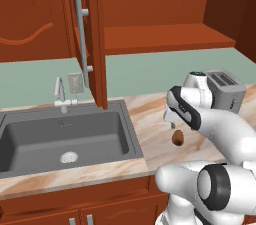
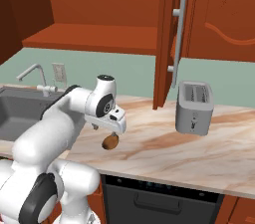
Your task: Pick the potato from the counter and place it in the cabinet. Then close the cabinet.
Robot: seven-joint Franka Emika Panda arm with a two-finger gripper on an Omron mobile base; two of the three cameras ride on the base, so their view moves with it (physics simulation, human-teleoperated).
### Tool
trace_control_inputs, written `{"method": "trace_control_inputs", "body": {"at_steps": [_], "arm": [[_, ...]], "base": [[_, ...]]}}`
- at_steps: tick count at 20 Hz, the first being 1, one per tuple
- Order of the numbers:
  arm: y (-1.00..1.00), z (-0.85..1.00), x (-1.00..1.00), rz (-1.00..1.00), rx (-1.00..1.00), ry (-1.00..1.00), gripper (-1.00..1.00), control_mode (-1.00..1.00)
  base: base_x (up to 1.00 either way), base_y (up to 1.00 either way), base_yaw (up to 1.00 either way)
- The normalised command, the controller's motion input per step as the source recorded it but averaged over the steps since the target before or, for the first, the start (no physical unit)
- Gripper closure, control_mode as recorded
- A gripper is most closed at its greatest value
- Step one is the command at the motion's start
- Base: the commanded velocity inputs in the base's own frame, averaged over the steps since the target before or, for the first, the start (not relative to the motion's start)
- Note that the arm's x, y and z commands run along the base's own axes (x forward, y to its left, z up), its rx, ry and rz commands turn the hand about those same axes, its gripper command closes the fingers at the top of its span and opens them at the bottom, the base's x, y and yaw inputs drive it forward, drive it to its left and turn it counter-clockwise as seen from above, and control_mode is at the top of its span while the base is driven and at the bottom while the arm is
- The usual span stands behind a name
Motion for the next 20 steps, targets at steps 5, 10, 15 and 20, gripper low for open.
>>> {"method": "trace_control_inputs", "body": {"at_steps": [5,10,15,20], "arm": [[-0.01,-0.41,0.07,-0.06,0.0,0.02,-1.0,-1.0],[0.0,-0.41,0.15,-0.04,0.0,0.0,-1.0,-1.0],[-0.06,-0.35,0.12,-0.03,0.0,0.0,-1.0,-1.0],[-0.09,-0.35,0.12,-0.02,0.0,0.0,-1.0,-1.0]], "base": [[0.0,0.0,0.0],[0.0,0.0,0.0],[0.0,0.0,0.0],[0.0,0.0,0.0]]}}
